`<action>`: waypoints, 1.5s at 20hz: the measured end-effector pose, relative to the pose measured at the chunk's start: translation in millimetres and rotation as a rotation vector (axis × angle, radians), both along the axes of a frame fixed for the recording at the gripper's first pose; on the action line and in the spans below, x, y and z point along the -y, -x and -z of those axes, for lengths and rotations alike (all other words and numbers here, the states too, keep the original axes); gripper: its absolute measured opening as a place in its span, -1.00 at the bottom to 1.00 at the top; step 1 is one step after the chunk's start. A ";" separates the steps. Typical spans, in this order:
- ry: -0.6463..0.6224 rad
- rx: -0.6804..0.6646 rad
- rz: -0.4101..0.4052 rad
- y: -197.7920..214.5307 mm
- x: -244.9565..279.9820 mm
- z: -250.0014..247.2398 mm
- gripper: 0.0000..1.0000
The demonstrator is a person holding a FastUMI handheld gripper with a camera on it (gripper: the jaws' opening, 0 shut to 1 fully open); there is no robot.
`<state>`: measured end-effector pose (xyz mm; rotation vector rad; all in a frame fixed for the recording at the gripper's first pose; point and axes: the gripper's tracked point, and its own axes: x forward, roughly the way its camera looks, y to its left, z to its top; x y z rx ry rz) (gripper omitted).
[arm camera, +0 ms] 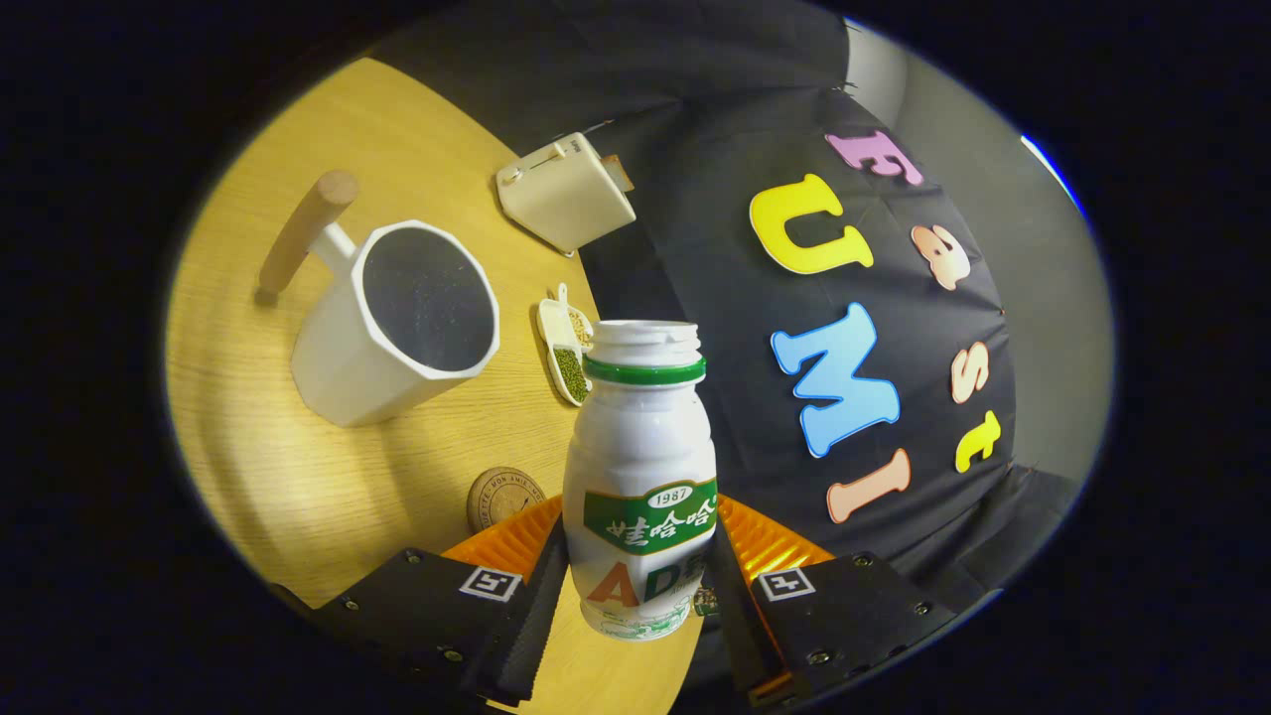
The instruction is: Take the bottle from table, then pour the juice into the cup, finally place the bottle on the coaster
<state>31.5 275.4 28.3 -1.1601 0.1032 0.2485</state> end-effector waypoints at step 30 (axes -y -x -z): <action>-1.136 -0.215 0.018 -36.4 21.5 3.1 0.43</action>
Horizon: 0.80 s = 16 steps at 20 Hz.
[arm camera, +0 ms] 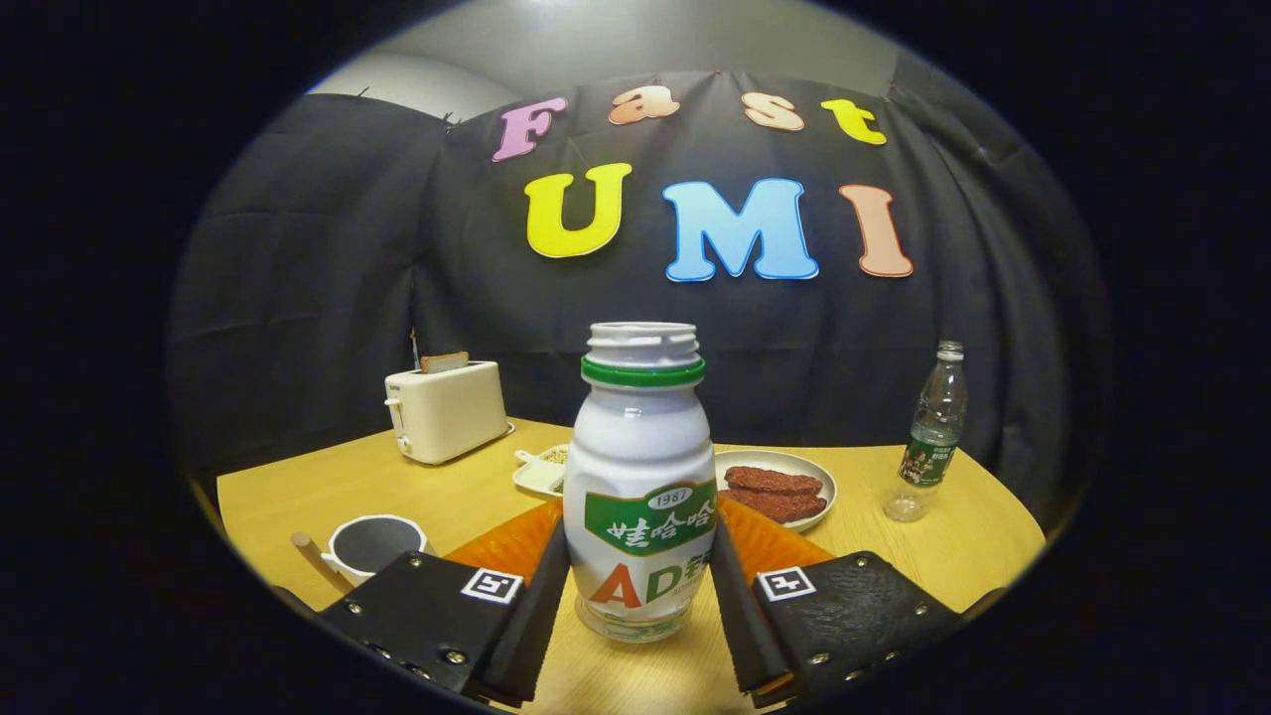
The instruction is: Take the bottle from table, then pour the juice into the cup, finally place the bottle on the coaster
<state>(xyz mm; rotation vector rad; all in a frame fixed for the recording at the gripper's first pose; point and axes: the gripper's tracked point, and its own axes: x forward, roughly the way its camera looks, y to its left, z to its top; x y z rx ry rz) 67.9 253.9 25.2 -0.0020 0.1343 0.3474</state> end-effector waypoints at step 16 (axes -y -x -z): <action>0.016 -0.020 -0.027 -29.8 -16.1 25.1 0.43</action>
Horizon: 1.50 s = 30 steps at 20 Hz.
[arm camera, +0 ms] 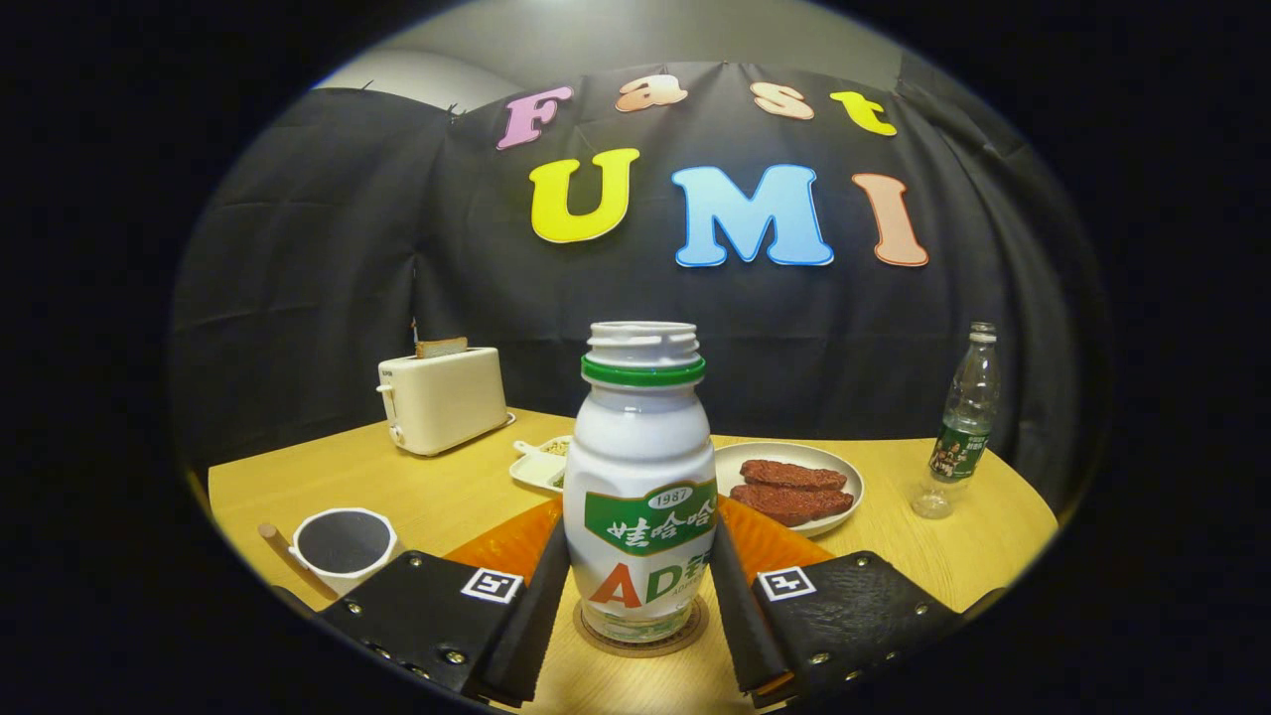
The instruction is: Take the bottle from table, then pour the juice into the cup, finally place the bottle on the coaster
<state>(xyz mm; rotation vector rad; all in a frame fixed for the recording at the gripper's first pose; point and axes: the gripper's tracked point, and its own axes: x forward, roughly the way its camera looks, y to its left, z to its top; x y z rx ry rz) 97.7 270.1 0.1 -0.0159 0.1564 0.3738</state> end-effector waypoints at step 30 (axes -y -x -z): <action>0.010 0.242 0.146 71.9 39.1 -173.8 0.96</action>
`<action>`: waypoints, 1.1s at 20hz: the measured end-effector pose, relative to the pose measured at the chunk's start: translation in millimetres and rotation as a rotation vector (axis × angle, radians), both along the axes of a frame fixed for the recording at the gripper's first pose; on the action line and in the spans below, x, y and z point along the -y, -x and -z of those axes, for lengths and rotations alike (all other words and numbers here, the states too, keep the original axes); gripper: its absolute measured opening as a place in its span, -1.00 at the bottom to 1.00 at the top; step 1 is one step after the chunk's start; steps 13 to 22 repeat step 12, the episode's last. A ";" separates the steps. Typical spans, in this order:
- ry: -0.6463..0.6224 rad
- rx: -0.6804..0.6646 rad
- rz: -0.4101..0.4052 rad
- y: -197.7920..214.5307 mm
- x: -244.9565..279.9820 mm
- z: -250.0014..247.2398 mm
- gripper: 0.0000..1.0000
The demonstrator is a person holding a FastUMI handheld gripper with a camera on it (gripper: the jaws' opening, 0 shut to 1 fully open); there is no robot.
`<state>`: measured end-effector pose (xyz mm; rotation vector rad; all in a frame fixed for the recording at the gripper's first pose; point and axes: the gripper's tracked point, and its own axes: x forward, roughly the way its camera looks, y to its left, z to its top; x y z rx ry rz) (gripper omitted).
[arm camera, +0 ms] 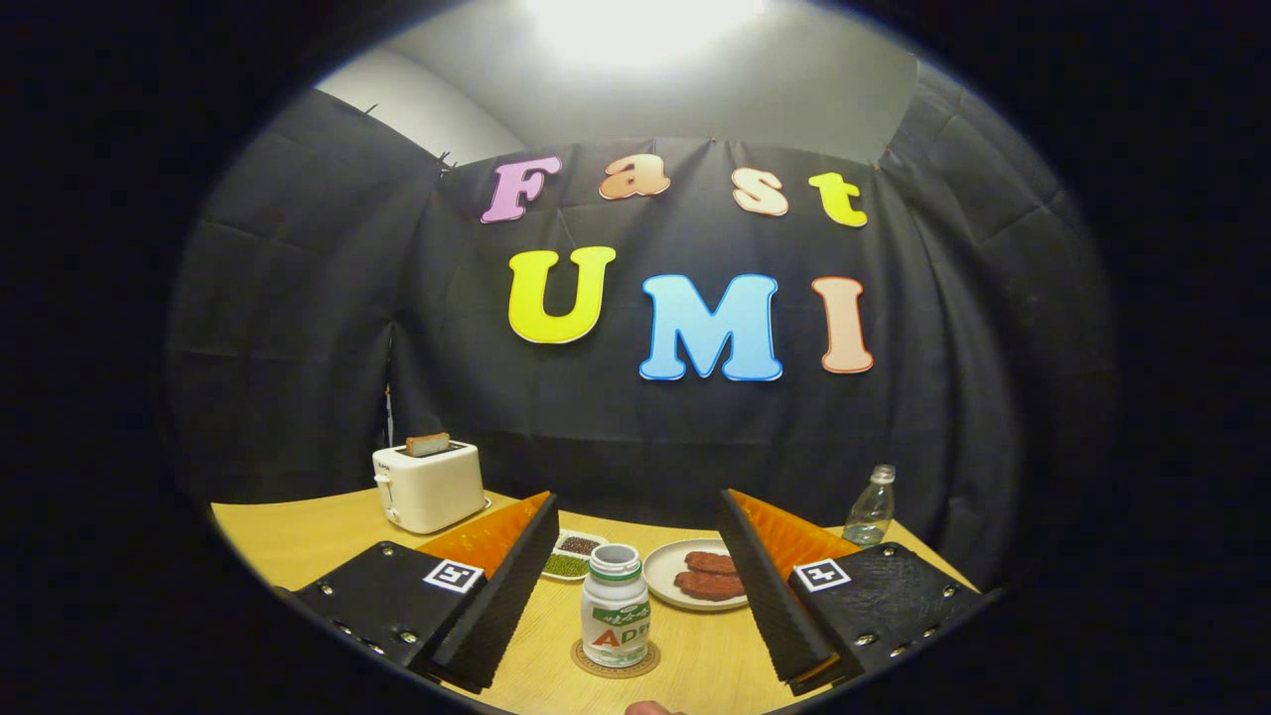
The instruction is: Take the bottle from table, then pour the juice into the cup, finally place the bottle on the coaster
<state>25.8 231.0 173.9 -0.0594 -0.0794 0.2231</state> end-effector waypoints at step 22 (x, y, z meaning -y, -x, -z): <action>0.001 0.045 0.016 43.1 30.4 -27.5 0.96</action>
